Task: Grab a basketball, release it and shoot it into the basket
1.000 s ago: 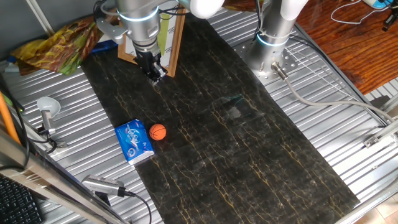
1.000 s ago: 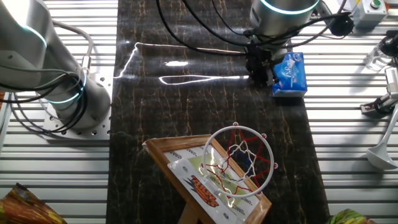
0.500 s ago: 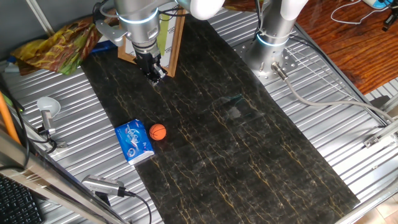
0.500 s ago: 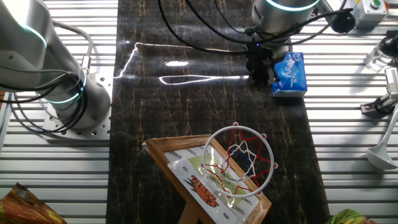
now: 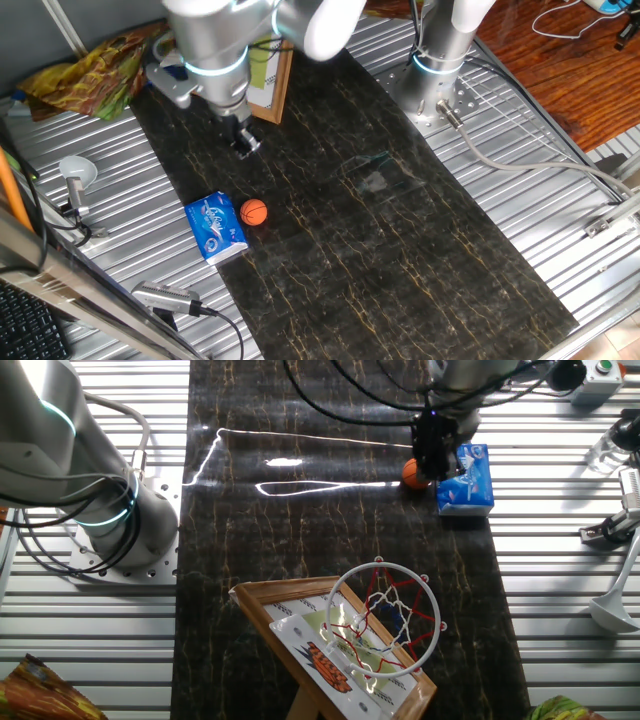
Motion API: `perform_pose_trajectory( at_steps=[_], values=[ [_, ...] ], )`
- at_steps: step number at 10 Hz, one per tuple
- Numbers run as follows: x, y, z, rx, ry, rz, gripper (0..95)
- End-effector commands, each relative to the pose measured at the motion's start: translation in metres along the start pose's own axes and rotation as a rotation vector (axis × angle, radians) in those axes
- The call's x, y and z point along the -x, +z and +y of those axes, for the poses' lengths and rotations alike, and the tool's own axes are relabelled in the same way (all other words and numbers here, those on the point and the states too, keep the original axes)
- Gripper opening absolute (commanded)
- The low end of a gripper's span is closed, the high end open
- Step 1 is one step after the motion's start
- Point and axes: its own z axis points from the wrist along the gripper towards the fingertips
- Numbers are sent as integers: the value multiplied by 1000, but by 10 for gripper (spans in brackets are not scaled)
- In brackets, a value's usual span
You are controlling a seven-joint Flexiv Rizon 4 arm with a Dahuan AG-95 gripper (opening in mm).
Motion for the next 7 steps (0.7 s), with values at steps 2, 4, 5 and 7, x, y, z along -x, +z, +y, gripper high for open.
perform_pose_trajectory(
  at_steps=[2,4,5,7],
  values=[
    [15,11,6,1,-8,-11,190],
    [24,17,11,0,-18,-8,190],
    [24,18,12,2,-43,-9,190],
    [25,22,13,12,-57,-8,190]
  ],
)
